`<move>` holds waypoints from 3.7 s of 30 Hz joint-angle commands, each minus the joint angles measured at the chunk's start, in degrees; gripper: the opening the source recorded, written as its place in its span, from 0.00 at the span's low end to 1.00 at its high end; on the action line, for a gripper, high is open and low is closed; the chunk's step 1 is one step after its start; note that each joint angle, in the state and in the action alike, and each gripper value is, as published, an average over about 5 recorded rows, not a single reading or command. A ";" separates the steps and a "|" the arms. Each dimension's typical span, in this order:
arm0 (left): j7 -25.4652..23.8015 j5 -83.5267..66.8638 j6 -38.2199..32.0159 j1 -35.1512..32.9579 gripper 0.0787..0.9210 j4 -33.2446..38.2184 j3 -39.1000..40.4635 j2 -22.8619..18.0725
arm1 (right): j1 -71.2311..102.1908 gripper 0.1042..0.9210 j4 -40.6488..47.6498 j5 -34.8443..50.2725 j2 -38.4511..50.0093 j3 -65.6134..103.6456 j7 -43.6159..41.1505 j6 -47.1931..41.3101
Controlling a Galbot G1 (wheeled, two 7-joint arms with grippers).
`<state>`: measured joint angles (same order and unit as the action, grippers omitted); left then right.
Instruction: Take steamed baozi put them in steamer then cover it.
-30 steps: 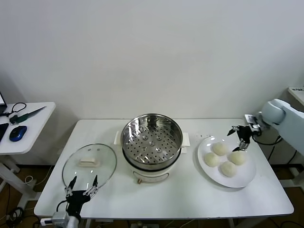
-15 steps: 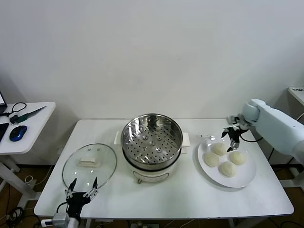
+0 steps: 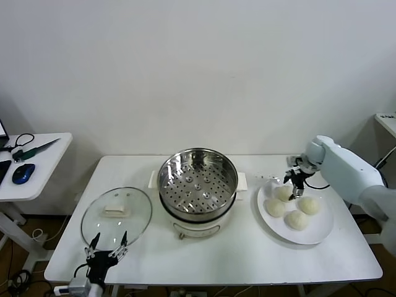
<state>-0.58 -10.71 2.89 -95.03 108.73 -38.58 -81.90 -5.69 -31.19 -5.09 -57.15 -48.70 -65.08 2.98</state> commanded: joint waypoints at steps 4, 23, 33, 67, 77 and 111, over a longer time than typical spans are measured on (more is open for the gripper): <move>0.04 0.04 -0.09 -0.23 0.88 0.17 0.12 -0.09 | 0.46 0.68 1.32 -0.91 -1.00 1.82 -0.09 -0.03; 0.15 0.42 0.07 -0.12 0.88 1.13 0.94 -0.25 | -41.18 0.66 -29.16 27.02 0.74 -37.49 -2.62 10.26; 0.26 0.27 -0.01 -0.16 0.88 1.61 0.93 0.07 | -49.49 0.66 -42.29 21.28 -14.58 -40.73 1.30 27.84; 1.45 -0.29 -0.16 0.80 0.88 0.87 0.70 -0.06 | -19.25 0.66 -5.46 -11.19 -30.12 -26.61 11.97 40.79; 1.60 -0.33 -0.08 0.56 0.88 1.42 0.59 -0.22 | -30.03 0.85 -12.28 5.89 -26.27 -32.38 9.75 41.42; 1.37 -0.17 0.31 0.95 0.88 1.11 1.14 -0.20 | -24.26 0.88 -43.76 35.73 17.95 -47.64 17.17 -21.31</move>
<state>0.77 -10.94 3.16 -93.98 109.86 -37.40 -82.15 -41.28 -74.06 31.02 -43.33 -102.58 -52.11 -8.48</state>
